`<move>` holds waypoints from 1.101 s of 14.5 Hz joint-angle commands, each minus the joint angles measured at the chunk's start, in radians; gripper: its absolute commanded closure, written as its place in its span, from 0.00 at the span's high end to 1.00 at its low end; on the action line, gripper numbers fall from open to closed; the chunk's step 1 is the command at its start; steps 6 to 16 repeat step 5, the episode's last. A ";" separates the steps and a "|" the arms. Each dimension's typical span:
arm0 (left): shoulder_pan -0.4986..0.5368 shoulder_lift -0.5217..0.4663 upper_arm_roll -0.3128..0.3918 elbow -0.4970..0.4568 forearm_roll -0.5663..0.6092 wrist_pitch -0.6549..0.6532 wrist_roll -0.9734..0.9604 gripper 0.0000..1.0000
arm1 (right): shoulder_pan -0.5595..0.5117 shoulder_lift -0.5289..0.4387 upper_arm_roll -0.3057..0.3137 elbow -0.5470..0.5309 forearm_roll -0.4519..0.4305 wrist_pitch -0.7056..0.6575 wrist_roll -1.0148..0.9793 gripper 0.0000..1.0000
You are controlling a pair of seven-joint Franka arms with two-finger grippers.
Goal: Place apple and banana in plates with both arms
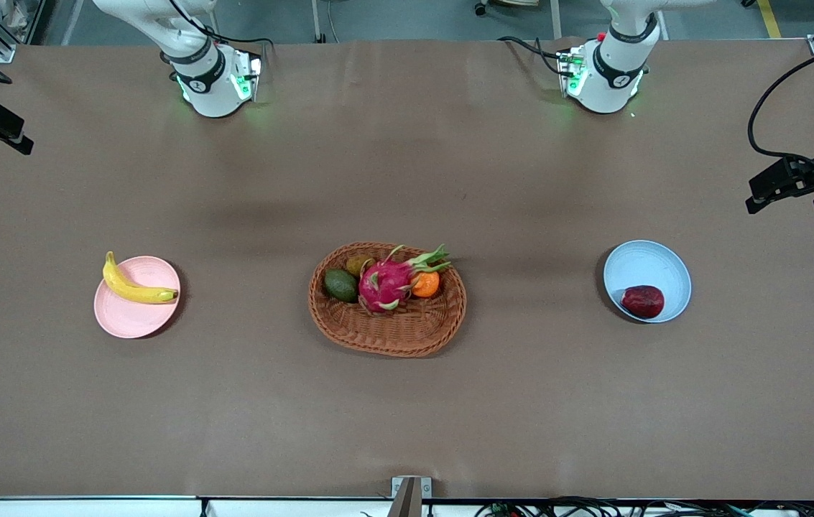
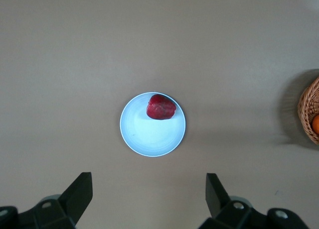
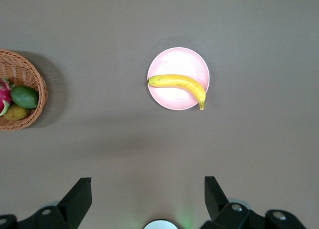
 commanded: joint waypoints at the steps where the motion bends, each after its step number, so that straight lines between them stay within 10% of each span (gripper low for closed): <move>1: 0.005 -0.018 0.003 -0.006 -0.014 -0.013 0.020 1.00 | 0.007 -0.004 -0.006 0.007 0.008 -0.003 0.003 1.00; 16: 0.005 -0.018 0.004 -0.006 -0.016 -0.013 0.020 1.00 | 0.007 0.004 -0.006 0.005 0.019 -0.004 0.002 1.00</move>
